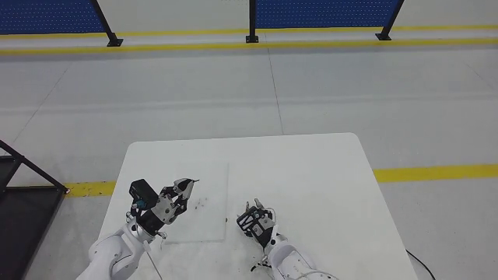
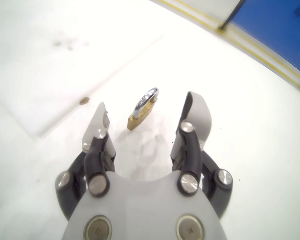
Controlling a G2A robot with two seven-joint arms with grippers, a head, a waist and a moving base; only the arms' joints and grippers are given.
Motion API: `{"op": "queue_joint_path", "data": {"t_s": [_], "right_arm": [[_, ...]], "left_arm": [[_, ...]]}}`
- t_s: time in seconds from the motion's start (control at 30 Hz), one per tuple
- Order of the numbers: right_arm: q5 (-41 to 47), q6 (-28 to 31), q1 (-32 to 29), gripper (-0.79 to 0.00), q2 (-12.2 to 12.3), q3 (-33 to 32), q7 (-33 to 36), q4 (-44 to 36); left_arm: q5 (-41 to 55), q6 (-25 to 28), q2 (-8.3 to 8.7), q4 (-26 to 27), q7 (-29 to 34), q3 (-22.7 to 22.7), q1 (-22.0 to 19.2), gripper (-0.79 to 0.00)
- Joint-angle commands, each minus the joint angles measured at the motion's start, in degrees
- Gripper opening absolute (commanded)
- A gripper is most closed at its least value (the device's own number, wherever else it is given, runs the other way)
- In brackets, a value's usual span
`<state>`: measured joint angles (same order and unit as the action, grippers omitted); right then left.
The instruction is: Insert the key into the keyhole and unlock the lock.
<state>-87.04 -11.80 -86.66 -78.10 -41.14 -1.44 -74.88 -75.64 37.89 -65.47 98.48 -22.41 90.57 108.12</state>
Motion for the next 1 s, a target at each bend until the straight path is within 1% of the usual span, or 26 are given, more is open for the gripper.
{"op": "queue_joint_path", "data": {"t_s": [0.0,0.13,0.23,0.33,0.4,0.43,0.57,0.7,0.8,0.83,0.9,0.93,0.97], "right_arm": [[0.6,-0.1,0.7,-0.409,-0.4,0.4,0.1,1.2],[1.2,-0.1,1.7,-0.449,-1.1,1.1,0.1,2.9],[1.6,0.0,2.2,-0.511,-1.4,1.3,0.0,3.7],[2.1,-0.1,2.6,-0.646,-1.7,1.2,0.0,4.2],[2.3,-0.1,2.7,-0.763,-1.8,1.1,-0.1,4.3],[2.4,-0.2,2.7,-0.785,-1.9,0.9,-0.3,4.2],[2.6,0.3,2.2,-0.785,-1.7,-0.1,-1.6,3.3],[3.8,3.5,0.4,-0.785,-0.7,-2.9,-5.3,-0.4],[6.5,11.3,-1.9,-0.785,0.9,-7.0,-10.2,-4.4],[7.7,15.3,-2.9,-0.785,1.5,-8.6,-12.8,-5.9],[10.1,19.1,-5.2,-0.785,2.6,-12.6,-19.7,-8.3],[10.7,21.7,-6.3,-0.785,3.0,-13.8,-22.6,-9.2],[11.4,24.2,-7.0,-0.785,3.4,-14.9,-24.2,-9.6]], "left_arm": [[0.0,0.0,0.00,0.0,0.0,0.0,0.0,-0.785],[0.0,0.0,0.00,0.0,0.0,0.0,0.0,-0.785],[0.0,0.0,0.00,0.0,0.0,0.0,0.0,-0.785],[0.0,0.0,0.00,0.0,0.0,0.0,0.0,-0.785],[0.0,0.0,0.00,0.0,0.0,0.0,0.0,-0.785],[0.0,0.0,0.00,0.0,0.0,0.0,0.0,-0.785],[0.0,0.0,0.00,0.0,0.0,0.0,0.0,-0.785],[0.0,0.0,0.00,0.0,0.0,0.0,0.0,-0.785],[0.0,0.0,0.00,0.0,0.0,0.0,0.0,-0.785],[0.0,0.0,0.00,0.0,0.0,0.0,0.0,-0.785],[0.5,-0.1,-0.04,0.2,0.1,-0.3,-0.2,-0.785],[1.2,0.9,-0.07,0.3,-0.1,-0.9,-0.4,-0.785],[1.7,1.8,-0.05,0.2,-0.4,-1.3,-0.7,-0.785]]}}
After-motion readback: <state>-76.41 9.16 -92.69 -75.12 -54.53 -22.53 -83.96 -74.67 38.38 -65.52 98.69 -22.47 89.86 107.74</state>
